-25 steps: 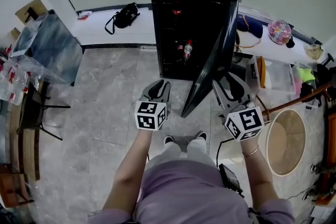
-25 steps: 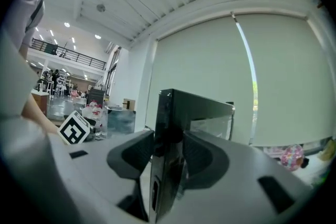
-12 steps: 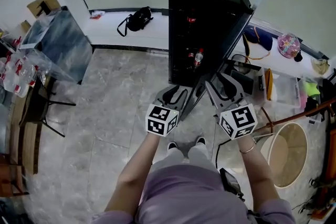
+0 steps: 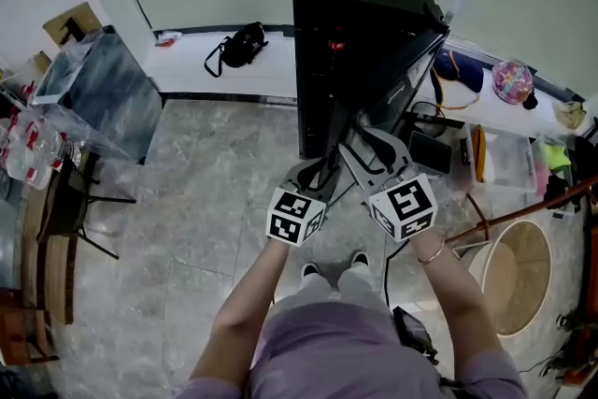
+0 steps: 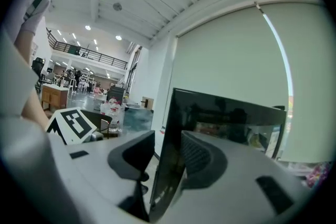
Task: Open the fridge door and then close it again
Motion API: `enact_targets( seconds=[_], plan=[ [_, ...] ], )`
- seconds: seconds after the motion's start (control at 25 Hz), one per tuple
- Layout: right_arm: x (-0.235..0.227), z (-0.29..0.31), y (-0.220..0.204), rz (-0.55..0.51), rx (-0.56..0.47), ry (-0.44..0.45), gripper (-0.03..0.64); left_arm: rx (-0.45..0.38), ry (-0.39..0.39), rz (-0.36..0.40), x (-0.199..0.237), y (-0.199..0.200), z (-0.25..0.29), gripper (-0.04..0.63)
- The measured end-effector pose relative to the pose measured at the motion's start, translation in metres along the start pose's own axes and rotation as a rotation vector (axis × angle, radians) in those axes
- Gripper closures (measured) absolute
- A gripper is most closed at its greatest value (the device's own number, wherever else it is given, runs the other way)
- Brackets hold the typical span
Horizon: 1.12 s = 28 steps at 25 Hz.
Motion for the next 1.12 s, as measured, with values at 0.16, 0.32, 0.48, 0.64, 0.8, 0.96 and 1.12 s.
enact_targets(
  seconds=[0.16,0.32,0.48,0.64,0.8,0.96,1.12],
  plan=[
    [-0.004,0.019,0.001,0.023,-0.016,0.019,0.460,0.017,0.018,0.002,0.009,0.001,0.013,0.488],
    [-0.004,0.036,0.001,0.035,-0.020,0.039,0.460,0.012,0.059,-0.010,0.025,0.004,0.021,0.488],
    [-0.006,0.043,-0.003,0.066,-0.020,0.053,0.462,0.016,0.078,-0.006,0.041,0.012,0.032,0.488],
    [-0.009,0.042,-0.014,0.099,-0.001,0.040,0.465,0.018,0.112,0.006,0.056,0.018,0.040,0.498],
    [-0.018,0.035,-0.031,0.171,0.022,-0.010,0.471,0.017,0.149,-0.009,0.072,0.022,0.043,0.525],
    [-0.023,0.026,-0.048,0.253,0.052,-0.065,0.477,0.029,0.173,-0.014,0.083,0.027,0.048,0.526],
    [-0.026,0.023,-0.057,0.293,0.064,-0.099,0.480,0.036,0.182,-0.009,0.097,0.032,0.053,0.523]
  ],
)
Point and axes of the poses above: the fingertips, and each gripper's own axes: z forward along the fingers, x to its left, y out of its top, the point moved 10 cm from there along -z, backward along the fingers, and after that the axes turned 2 degrees about -z, right-handed, at the moved point
